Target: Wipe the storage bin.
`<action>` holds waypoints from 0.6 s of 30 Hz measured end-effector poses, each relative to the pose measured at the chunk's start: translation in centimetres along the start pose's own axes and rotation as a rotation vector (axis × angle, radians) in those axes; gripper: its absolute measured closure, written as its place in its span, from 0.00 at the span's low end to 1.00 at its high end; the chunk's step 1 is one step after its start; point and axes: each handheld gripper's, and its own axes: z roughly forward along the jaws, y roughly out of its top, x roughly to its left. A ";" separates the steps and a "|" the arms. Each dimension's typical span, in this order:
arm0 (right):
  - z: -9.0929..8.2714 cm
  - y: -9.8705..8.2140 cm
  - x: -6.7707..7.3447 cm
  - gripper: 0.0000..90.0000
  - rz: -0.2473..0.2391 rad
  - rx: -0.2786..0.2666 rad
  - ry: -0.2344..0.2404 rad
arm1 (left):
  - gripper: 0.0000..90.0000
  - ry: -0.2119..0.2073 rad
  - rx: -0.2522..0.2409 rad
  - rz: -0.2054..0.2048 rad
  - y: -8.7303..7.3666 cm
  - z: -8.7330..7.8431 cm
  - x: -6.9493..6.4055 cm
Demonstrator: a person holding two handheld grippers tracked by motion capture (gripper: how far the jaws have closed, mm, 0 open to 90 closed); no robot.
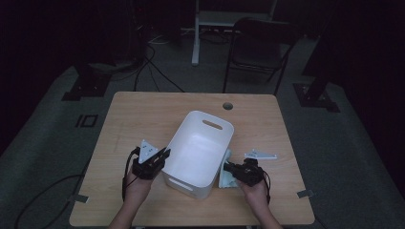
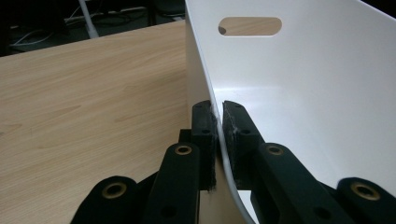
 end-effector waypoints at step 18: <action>0.7 -0.8 -0.1 0.93 0.051 0.067 0.004 | 0.93 0.030 -0.001 -0.006 0.0 0.0 -0.2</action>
